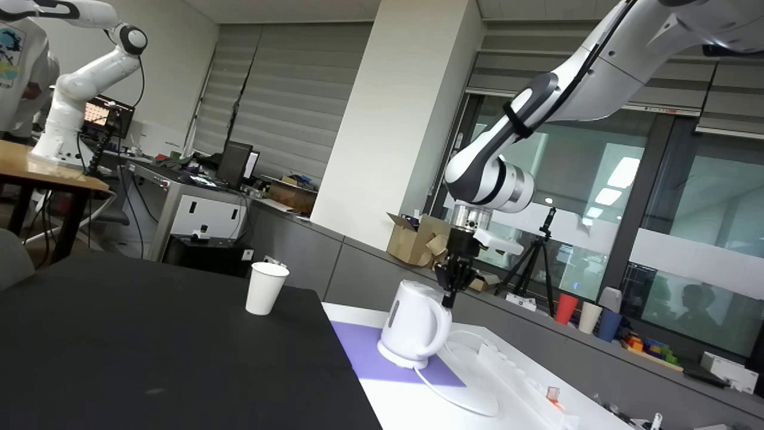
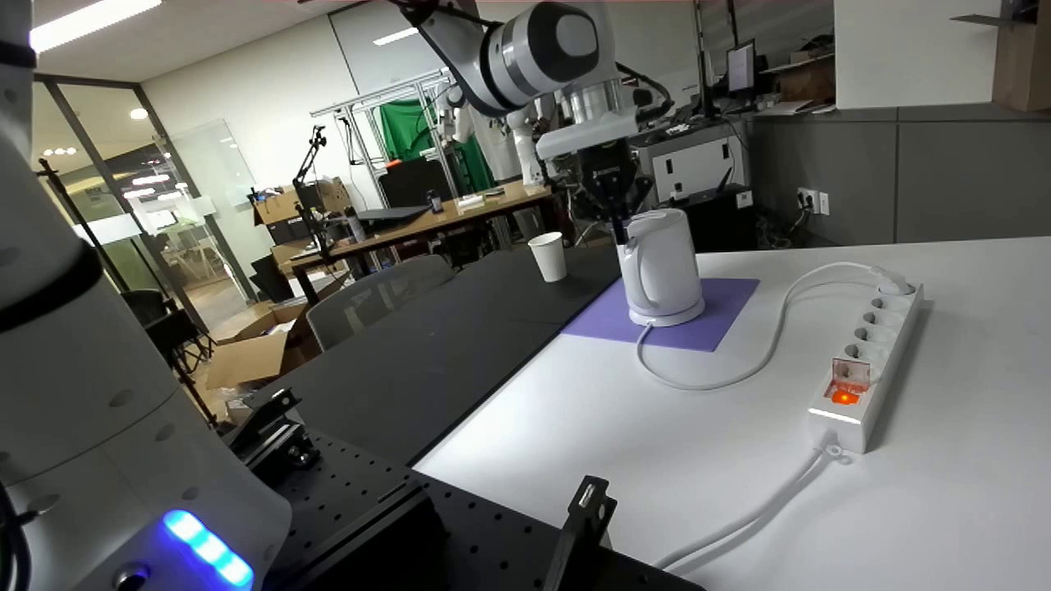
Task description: Press the switch on the kettle
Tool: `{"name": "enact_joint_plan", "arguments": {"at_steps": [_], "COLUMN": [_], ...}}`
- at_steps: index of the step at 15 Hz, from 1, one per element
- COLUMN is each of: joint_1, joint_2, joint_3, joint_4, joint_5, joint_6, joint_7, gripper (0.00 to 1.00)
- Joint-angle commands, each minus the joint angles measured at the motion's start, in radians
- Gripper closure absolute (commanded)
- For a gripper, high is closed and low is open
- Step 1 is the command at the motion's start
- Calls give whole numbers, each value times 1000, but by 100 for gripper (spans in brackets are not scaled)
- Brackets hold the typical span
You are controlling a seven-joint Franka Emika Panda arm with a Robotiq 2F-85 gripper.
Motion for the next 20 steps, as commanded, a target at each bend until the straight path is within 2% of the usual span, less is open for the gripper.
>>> {"name": "enact_joint_plan", "arguments": {"at_steps": [1, 20], "joint_1": [9, -13], "joint_2": [10, 58], "joint_3": [-15, -12], "joint_4": [21, 23], "joint_5": [-26, -6], "joint_6": [-11, 8], "joint_7": [43, 30], "gripper": [100, 100]}}
